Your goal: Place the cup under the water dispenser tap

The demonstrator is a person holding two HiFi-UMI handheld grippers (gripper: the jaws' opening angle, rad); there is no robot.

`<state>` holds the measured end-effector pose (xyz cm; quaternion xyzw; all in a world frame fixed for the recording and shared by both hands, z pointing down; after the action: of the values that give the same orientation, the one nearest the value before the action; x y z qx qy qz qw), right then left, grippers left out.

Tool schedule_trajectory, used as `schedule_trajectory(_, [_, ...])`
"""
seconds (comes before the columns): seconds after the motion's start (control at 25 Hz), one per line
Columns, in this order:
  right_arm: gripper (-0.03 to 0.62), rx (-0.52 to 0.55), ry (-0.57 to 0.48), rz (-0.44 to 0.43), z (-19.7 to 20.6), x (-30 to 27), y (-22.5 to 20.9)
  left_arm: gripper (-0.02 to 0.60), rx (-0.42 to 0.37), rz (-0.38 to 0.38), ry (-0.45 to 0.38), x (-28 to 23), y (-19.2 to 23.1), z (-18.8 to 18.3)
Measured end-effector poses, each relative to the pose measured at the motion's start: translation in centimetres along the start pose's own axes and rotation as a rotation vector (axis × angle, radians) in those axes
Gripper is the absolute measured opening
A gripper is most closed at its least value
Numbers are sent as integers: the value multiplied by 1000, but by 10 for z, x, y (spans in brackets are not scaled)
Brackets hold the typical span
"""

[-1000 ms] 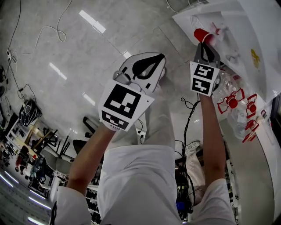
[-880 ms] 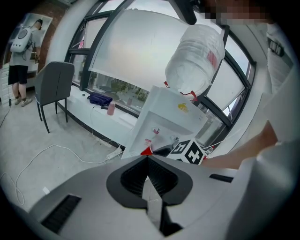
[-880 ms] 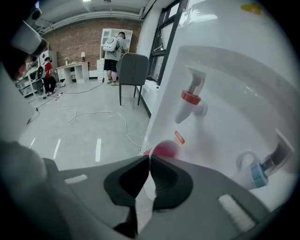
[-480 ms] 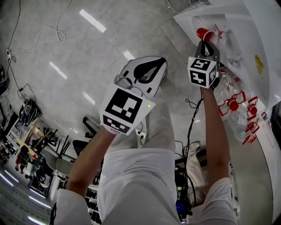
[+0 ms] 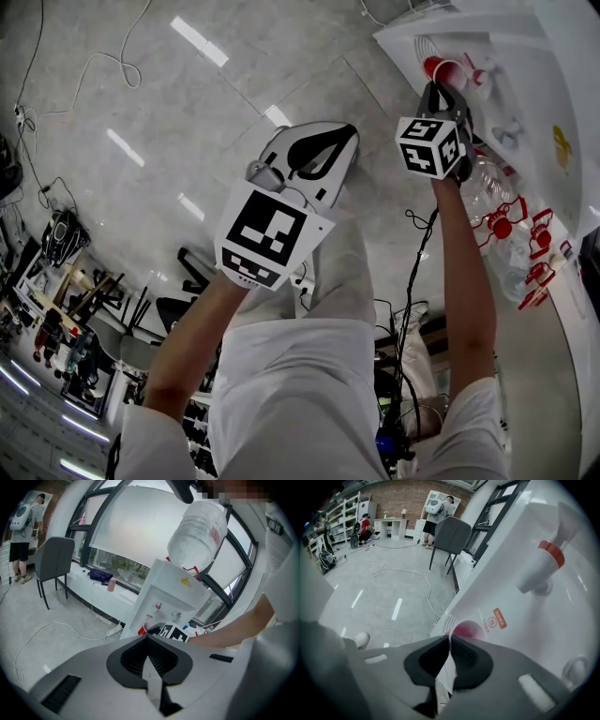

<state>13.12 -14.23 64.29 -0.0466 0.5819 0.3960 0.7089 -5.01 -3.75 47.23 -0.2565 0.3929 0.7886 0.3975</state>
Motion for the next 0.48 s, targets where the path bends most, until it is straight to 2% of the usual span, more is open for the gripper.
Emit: schedule_trajectory(0.48, [38, 46, 16, 3, -5, -2, 2, 0, -2, 3, 4, 3, -1, 2])
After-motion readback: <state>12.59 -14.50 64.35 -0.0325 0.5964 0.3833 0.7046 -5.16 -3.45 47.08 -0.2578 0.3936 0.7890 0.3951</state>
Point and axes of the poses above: the fingertips, and each gripper's own axes: x backward along the fingers, y to its left, z out of its underside, the point moved 7 cm from there along x, backward along the fingers, and after that the axes turned 8 degrees about y, right-handed, at the moved point
